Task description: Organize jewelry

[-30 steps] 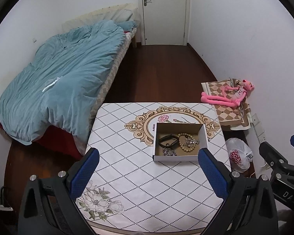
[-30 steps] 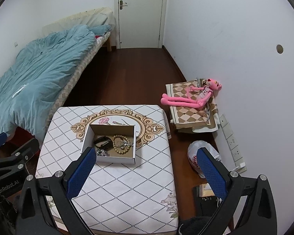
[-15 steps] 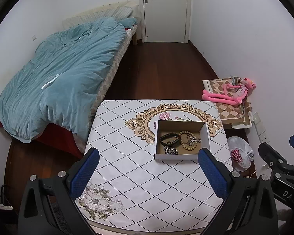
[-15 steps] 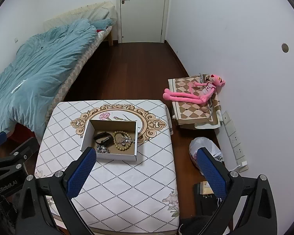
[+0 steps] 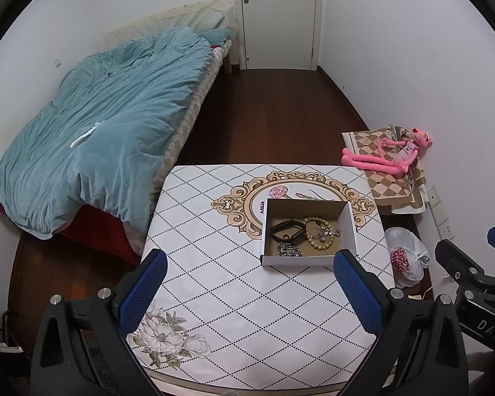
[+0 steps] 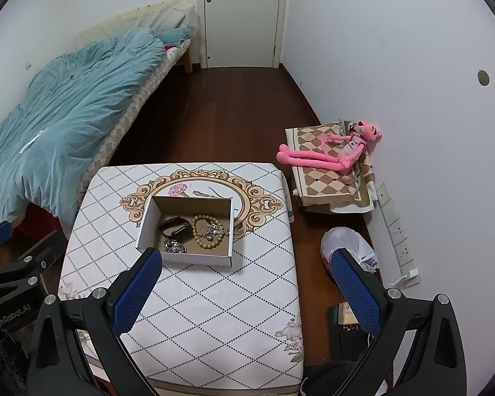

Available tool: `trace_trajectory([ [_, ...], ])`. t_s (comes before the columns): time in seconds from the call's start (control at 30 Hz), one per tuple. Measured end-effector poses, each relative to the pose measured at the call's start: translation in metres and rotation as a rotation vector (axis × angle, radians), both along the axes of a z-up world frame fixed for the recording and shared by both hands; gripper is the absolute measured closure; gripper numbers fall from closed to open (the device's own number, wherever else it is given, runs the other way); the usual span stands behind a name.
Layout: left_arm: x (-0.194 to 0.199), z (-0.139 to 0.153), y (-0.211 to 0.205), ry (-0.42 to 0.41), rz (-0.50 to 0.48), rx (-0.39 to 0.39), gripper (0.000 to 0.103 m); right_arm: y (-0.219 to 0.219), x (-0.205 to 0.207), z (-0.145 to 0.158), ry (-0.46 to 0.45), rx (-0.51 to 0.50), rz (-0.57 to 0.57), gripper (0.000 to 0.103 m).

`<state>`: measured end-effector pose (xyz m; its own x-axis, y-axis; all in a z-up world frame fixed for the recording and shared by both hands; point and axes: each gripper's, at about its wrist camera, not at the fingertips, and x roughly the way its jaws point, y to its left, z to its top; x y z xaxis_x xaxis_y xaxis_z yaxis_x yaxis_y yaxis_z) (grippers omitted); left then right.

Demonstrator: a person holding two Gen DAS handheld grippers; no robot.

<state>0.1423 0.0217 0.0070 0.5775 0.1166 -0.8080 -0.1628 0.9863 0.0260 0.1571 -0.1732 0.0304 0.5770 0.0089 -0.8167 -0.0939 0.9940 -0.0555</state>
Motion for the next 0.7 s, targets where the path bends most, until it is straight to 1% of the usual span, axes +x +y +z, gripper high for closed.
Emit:
trace_trajectory([
  [0.7,-0.0035,-0.0014,-0.0024,-0.006,-0.009,0.004,0.0,0.0017,-0.0002,-0.0023,0.004,0.004,0.003,0.0],
])
